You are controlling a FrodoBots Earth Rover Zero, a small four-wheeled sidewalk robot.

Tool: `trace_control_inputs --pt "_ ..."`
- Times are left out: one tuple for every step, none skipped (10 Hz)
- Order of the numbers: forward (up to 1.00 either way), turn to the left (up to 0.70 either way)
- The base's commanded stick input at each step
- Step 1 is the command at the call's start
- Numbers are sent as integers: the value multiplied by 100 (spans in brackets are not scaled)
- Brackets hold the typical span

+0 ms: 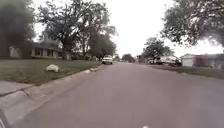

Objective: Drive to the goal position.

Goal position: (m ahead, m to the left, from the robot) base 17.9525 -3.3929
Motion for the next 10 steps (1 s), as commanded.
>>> trace_control_inputs --pt "70 0" --pt "70 0" --pt "70 0" --pt "70 0" --pt "70 0" --pt "70 0" --pt "70 0" --pt "70 0" --pt "70 0" --pt "70 0"
